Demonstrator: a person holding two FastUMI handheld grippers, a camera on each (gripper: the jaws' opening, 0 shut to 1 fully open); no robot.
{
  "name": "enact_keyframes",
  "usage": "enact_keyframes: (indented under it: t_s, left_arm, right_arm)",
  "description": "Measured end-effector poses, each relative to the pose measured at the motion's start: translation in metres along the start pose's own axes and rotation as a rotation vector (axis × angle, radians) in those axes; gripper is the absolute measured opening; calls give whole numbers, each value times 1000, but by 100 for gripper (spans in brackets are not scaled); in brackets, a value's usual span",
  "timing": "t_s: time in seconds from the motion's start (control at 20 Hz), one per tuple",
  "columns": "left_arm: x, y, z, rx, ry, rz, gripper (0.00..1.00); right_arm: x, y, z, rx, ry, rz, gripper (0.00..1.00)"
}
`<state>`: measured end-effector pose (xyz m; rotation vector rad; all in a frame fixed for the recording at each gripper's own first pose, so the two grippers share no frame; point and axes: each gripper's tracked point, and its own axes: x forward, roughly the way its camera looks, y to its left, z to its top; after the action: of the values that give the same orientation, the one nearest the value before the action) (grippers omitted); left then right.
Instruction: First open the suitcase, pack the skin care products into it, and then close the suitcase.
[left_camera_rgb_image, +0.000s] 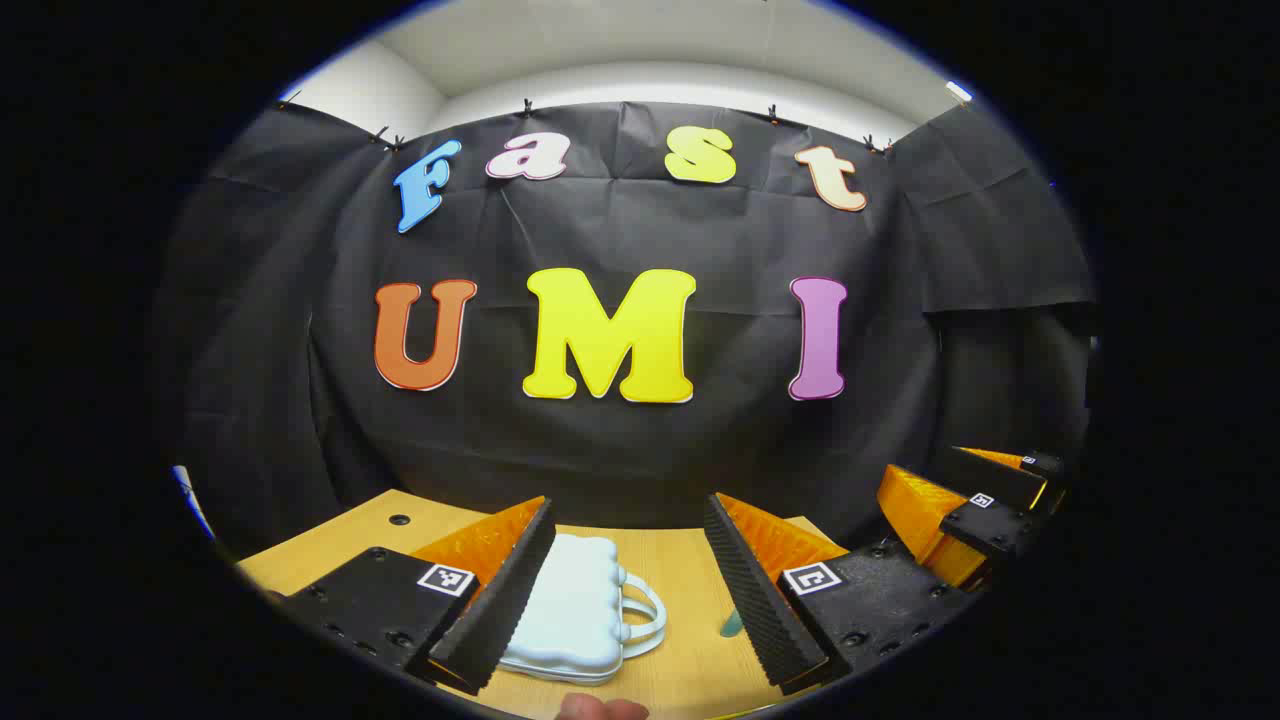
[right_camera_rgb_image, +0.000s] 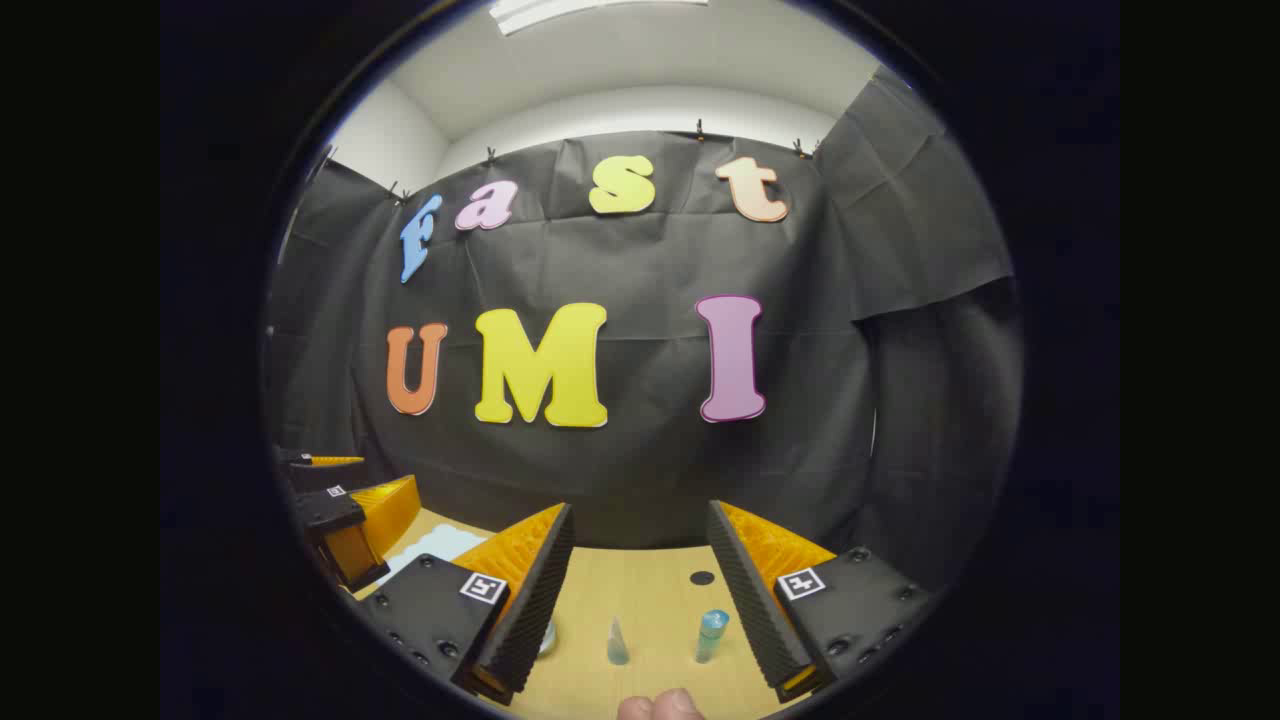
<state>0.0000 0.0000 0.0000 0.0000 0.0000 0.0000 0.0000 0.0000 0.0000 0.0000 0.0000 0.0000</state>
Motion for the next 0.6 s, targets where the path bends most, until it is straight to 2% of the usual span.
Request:
enact_keyframes:
  t_s: [0.6]
  left_arm:
    - [13,-6,-4,18,5,-14,96]
  right_arm:
    - [4,-7,-2,-13,8,-24,81]
